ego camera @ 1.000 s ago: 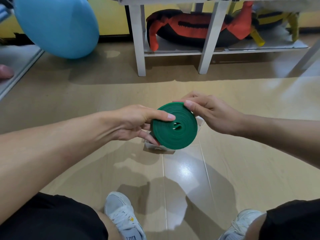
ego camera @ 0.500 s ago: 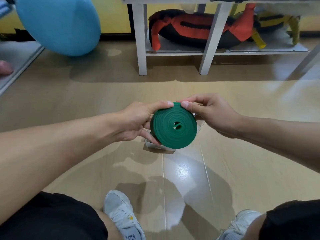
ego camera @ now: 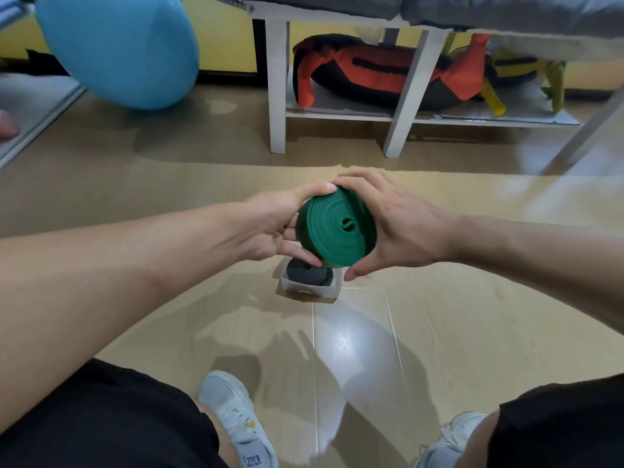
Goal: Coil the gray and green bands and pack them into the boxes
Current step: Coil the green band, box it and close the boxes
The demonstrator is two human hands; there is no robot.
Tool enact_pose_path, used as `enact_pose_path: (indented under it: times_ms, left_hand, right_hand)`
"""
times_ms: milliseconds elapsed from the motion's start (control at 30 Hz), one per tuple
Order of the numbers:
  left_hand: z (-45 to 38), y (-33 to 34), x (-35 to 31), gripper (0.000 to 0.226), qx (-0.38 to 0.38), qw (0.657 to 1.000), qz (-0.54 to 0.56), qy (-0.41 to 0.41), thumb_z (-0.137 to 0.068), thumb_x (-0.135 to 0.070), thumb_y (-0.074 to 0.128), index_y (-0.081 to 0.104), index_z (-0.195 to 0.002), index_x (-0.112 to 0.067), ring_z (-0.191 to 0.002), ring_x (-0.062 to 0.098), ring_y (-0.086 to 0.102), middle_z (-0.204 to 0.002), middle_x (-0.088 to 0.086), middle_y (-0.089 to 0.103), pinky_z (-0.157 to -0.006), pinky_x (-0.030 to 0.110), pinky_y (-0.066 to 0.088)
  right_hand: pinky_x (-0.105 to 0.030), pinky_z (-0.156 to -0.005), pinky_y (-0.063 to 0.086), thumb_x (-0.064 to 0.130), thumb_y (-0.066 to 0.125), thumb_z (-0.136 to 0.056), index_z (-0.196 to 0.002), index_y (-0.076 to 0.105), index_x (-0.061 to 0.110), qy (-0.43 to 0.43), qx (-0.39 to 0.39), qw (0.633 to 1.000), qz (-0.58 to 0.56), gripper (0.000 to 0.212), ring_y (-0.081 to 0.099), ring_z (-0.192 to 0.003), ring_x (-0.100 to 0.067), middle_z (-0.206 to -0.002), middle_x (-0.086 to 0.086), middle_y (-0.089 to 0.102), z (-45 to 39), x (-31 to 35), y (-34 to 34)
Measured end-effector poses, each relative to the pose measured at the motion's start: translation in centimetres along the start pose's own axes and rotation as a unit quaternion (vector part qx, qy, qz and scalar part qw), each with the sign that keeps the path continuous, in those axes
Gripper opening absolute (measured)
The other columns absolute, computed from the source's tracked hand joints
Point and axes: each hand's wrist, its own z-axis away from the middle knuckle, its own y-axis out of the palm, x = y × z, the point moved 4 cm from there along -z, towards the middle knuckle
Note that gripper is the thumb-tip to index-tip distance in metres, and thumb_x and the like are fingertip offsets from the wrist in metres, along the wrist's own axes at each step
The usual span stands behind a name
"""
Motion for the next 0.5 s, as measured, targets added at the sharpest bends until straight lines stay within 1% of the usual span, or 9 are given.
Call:
enact_pose_path:
  times_ms: [33,67,100,133,200,267,367,433,500]
  left_hand:
    - [0.1,-0.2,-0.1,0.041,-0.001,1.0,-0.001,0.002,-0.086,-0.046,0.076,0.062,-0.104,-0.011,-0.088,0.031,0.076,-0.095,0.016,0.074,-0.063,0.047,0.065]
    - [0.1,-0.4,-0.2,0.04,-0.003,1.0,-0.003,0.004,-0.086,-0.046,0.076,0.062,-0.103,-0.012,-0.088,0.031,0.076,-0.095,0.016,0.074,-0.064,0.047,0.065]
    - [0.1,-0.7,-0.3,0.04,-0.007,1.0,-0.004,0.006,-0.086,-0.046,0.076,0.061,-0.103,-0.012,-0.089,0.031,0.075,-0.095,0.015,0.073,-0.065,0.047,0.065]
    - [0.0,-0.9,-0.4,0.04,-0.011,1.0,-0.004,0.009,-0.086,-0.046,0.076,0.061,-0.102,-0.013,-0.091,0.031,0.075,-0.097,0.015,0.073,-0.065,0.047,0.065]
    - [-0.2,-1.3,-0.4,0.039,-0.018,1.0,-0.005,0.011,-0.086,-0.045,0.076,0.06,-0.101,-0.013,-0.093,0.031,0.075,-0.098,0.015,0.073,-0.066,0.048,0.065]
    - [-0.6,-1.6,-0.4,0.039,-0.027,1.0,-0.004,0.012,-0.085,-0.045,0.077,0.061,-0.1,-0.013,-0.09,0.03,0.075,-0.096,0.015,0.073,-0.066,0.048,0.065]
    - [-1.3,-1.6,-0.5,0.038,-0.035,0.999,0.002,0.007,-0.085,-0.046,0.077,0.062,-0.098,-0.013,-0.087,0.03,0.076,-0.088,0.014,0.074,-0.067,0.048,0.065]
    - [-1.7,-1.2,-0.8,0.037,-0.032,0.999,0.007,0.005,-0.086,-0.046,0.076,0.062,-0.097,-0.014,-0.087,0.03,0.076,-0.087,0.014,0.074,-0.067,0.048,0.065]
    - [-2.3,-0.9,-1.1,0.035,-0.031,0.999,0.002,0.007,-0.088,-0.046,0.075,0.061,-0.097,-0.015,-0.088,0.029,0.076,-0.092,0.014,0.073,-0.067,0.046,0.065]
  right_hand:
    - [-0.03,-0.121,0.028,0.069,0.082,-0.063,-0.153,0.024,0.017,-0.018,-0.011,0.999,0.03,0.119,0.02,-0.148,-0.019,-0.157,-0.002,0.025,-0.2,0.3,-0.1]
    - [-0.033,-0.124,0.024,0.07,0.08,-0.064,-0.152,0.025,0.014,-0.03,-0.019,0.998,0.05,0.118,0.016,-0.152,-0.022,-0.16,-0.005,0.024,-0.5,0.5,-0.1]
    - [-0.036,-0.124,0.026,0.07,0.078,-0.065,-0.152,0.025,0.012,-0.036,-0.03,0.997,0.059,0.117,0.02,-0.15,-0.022,-0.158,-0.007,0.027,-0.7,0.7,0.1]
    - [-0.037,-0.12,0.033,0.067,0.078,-0.067,-0.153,0.025,0.011,-0.037,-0.042,0.997,0.054,0.115,0.028,-0.145,-0.021,-0.154,-0.007,0.033,-0.9,0.9,0.3]
    - [-0.033,-0.11,0.041,0.062,0.078,-0.069,-0.155,0.022,0.011,-0.036,-0.062,0.997,0.04,0.114,0.037,-0.131,-0.018,-0.147,-0.007,0.038,-1.2,1.1,0.8]
    - [-0.028,-0.107,0.039,0.064,0.076,-0.071,-0.159,0.012,0.009,-0.037,-0.058,0.996,0.06,0.122,0.036,-0.129,-0.018,-0.148,-0.008,0.036,-1.7,0.9,1.4]
    - [-0.027,-0.109,0.036,0.073,0.073,-0.07,-0.161,-0.002,0.008,-0.026,-0.039,0.996,0.071,0.134,0.033,-0.133,-0.019,-0.152,-0.008,0.03,-2.6,0.0,2.1]
    - [-0.028,-0.109,0.036,0.074,0.074,-0.068,-0.161,0.0,0.01,-0.023,-0.039,0.997,0.056,0.135,0.032,-0.133,-0.018,-0.152,-0.007,0.03,-2.9,-0.7,2.4]
    - [-0.032,-0.108,0.041,0.068,0.079,-0.067,-0.16,0.01,0.013,-0.014,-0.065,0.997,0.039,0.128,0.035,-0.129,-0.018,-0.148,-0.006,0.035,-3.2,-1.5,2.6]
